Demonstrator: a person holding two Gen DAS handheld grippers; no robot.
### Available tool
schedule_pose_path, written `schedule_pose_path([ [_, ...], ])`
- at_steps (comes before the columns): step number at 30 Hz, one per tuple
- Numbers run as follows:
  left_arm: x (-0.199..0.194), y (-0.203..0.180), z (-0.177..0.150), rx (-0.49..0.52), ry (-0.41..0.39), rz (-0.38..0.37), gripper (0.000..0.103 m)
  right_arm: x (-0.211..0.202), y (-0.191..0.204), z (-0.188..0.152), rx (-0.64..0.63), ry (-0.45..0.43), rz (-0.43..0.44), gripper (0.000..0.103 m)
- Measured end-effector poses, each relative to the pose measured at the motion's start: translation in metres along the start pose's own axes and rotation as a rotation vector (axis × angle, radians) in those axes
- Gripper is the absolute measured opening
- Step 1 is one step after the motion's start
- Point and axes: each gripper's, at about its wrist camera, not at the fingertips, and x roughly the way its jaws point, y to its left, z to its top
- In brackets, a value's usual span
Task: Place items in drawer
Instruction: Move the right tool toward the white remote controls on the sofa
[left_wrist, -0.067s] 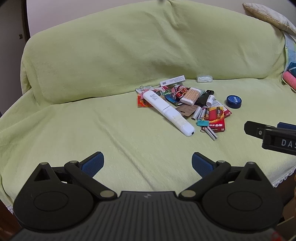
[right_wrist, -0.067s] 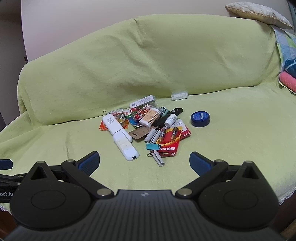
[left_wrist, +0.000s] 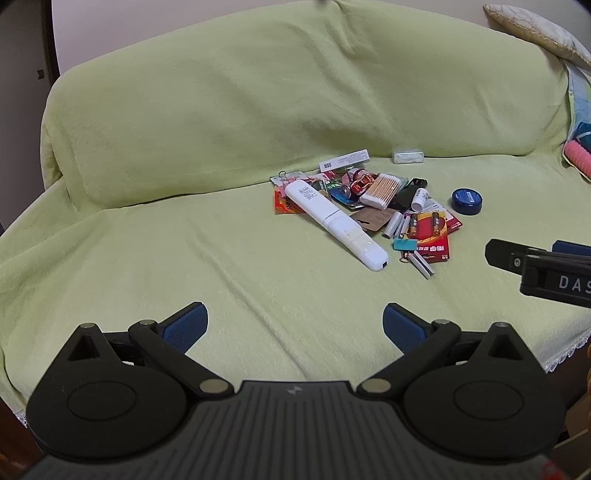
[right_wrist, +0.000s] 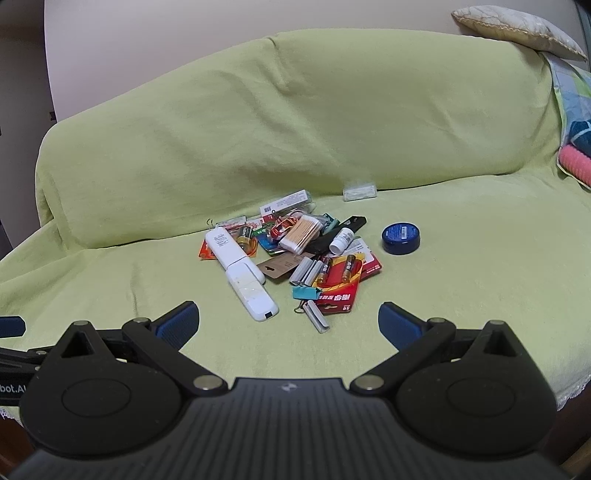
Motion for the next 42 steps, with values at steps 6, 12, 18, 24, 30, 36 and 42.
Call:
schedule_pose_path([
  [6, 0.007, -0.002, 0.001, -0.010, 0.026, -0.004, 0.102, 0.002, -0.003, 0.000, -0.027, 0.000, -0.021, 0.102],
  [12, 0.015, 0.002, -0.018, -0.015, 0.062, -0.015, 0.102, 0.022, -0.004, -0.007, -0.014, 0.073, -0.019, 0.102],
  [18, 0.019, 0.004, -0.022, -0.021, 0.087, -0.021, 0.102, 0.032, -0.001, -0.014, -0.036, 0.130, -0.044, 0.102],
  [24, 0.024, 0.010, -0.023, -0.043, 0.109, -0.019, 0.102, 0.042, 0.006, -0.014, -0.065, 0.159, -0.069, 0.102],
  [30, 0.030, 0.011, -0.023, -0.046, 0.118, -0.007, 0.102, 0.051, 0.009, -0.013, -0.072, 0.170, -0.068, 0.102],
  [36, 0.041, 0.006, -0.020, -0.036, 0.124, -0.020, 0.102, 0.060, 0.008, -0.011, -0.076, 0.179, -0.066, 0.102],
  [42, 0.046, 0.002, -0.020, -0.033, 0.127, -0.023, 0.102, 0.071, 0.008, -0.011, -0.083, 0.195, -0.065, 0.102],
])
